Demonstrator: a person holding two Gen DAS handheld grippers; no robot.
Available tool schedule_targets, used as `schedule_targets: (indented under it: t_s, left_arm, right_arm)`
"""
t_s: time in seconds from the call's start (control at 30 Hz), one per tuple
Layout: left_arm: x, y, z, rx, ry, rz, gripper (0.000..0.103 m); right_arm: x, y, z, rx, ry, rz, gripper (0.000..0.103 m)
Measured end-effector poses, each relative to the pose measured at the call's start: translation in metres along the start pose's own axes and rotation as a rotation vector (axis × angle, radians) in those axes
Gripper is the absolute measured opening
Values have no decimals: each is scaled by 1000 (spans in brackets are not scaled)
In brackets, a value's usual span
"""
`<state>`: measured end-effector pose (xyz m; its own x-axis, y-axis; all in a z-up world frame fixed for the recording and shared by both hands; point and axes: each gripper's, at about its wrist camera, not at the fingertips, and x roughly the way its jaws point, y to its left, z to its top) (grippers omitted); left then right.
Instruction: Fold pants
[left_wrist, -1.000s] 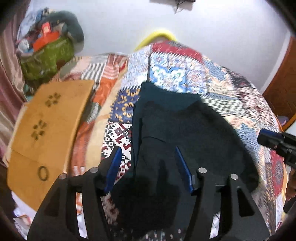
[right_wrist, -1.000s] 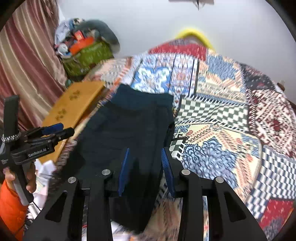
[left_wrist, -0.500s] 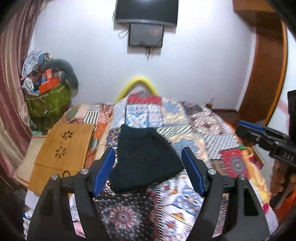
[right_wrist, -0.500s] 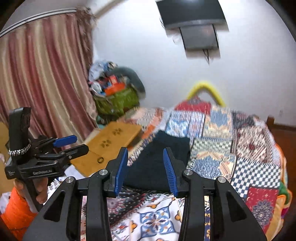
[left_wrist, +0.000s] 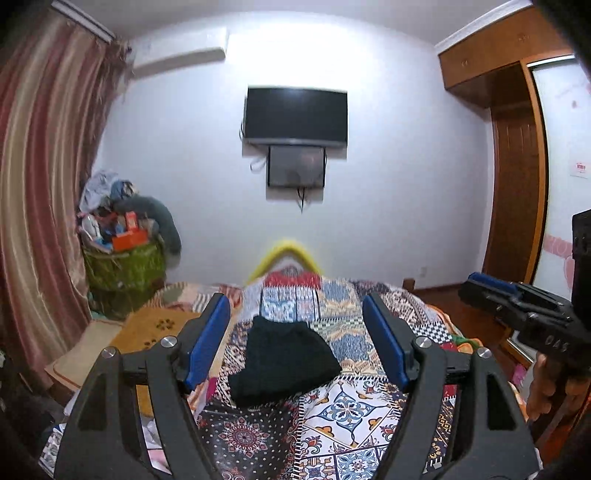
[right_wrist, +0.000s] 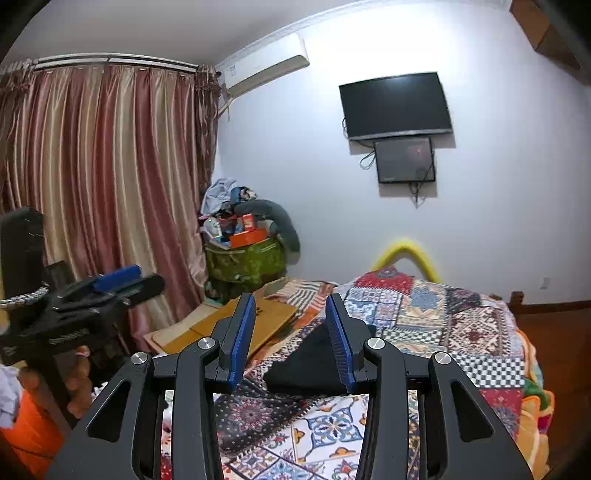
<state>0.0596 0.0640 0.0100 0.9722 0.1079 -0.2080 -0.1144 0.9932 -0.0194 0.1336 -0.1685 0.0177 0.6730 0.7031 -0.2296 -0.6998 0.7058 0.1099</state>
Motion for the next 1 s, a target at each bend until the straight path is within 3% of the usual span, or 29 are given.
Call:
schedule_targets:
  t_s: [0.13,0.2,0.23,0.33,0.4,0.47,1.0]
  left_arm:
    - [-23,-7,-7,18,-66,22,92]
    - [-28,-8,-11,14,-69,19,98]
    - [-30,-8,-13,12,-66,17,101]
    - [-30,-9,-17,8,-62,22,103]
    - [-29,-9,-20,12,-52,25,103]
    - [-25,-8,-22,14,-44,23,103]
    - [-12,-4,-34,-8,-14,33,103]
  right_arm:
    - [-6,7,-7,-16,-13,-37,41]
    - [-9,9,-8,-12,-16,-45,65]
    - [-12,10,-10,-11,-26,-53,69]
    - [-13,12,-11,-25,-34,-70,79]
    - [-15,13,-11,-27,-42,-82,93]
    - [-16,14,-11,-34,-58,-101,98]
    - [-15,12,-22,-20,-44,-125,100]
